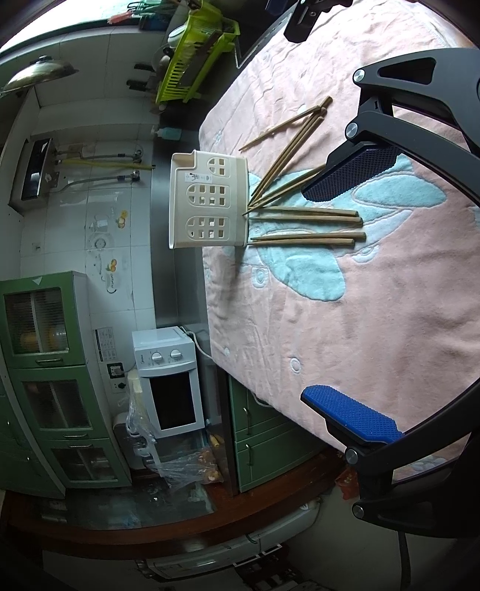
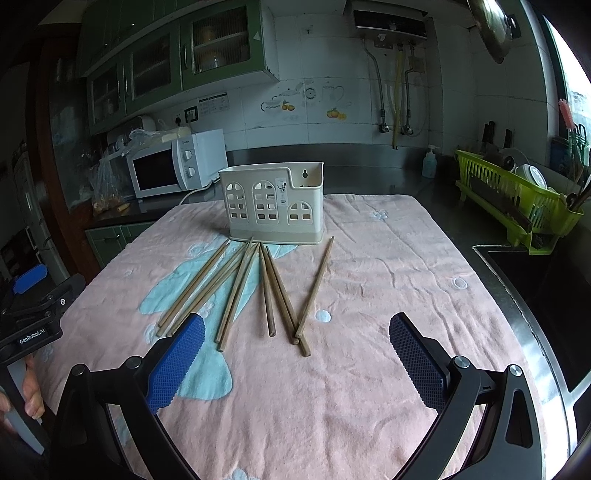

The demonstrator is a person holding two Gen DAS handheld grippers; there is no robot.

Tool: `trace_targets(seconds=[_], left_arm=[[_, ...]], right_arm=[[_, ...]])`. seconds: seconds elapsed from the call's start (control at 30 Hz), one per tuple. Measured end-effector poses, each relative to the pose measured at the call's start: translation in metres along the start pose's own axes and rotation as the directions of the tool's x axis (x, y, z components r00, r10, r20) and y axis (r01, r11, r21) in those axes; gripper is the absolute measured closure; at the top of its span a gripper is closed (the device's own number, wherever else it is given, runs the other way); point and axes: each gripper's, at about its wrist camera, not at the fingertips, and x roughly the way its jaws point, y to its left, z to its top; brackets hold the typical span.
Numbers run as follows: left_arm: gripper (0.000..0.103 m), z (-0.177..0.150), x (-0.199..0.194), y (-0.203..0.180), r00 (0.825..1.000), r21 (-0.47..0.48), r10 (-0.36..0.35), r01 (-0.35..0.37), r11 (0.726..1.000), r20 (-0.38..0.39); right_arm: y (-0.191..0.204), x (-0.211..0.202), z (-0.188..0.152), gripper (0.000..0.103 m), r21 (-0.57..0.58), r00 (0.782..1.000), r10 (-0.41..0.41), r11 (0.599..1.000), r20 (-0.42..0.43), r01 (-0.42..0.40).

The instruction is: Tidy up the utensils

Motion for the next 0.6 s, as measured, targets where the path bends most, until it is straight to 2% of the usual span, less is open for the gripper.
trace_targets(seconds=[0.23, 0.6], left_arm=[[0.005, 0.004, 0.007, 0.001, 1.000, 0.008, 0.000, 0.000, 1.000, 0.001], [0.005, 0.008, 0.020, 0.004, 1.000, 0.022, -0.011, 0.011, 1.000, -0.020]], right_arm=[[0.002, 0.004, 0.002, 0.006, -0.008, 1.000, 0.003, 1.000, 0.005, -0.003], [-0.006, 0.019, -0.004, 0.007, 0.000, 0.999, -0.019, 1.000, -0.040, 0.019]])
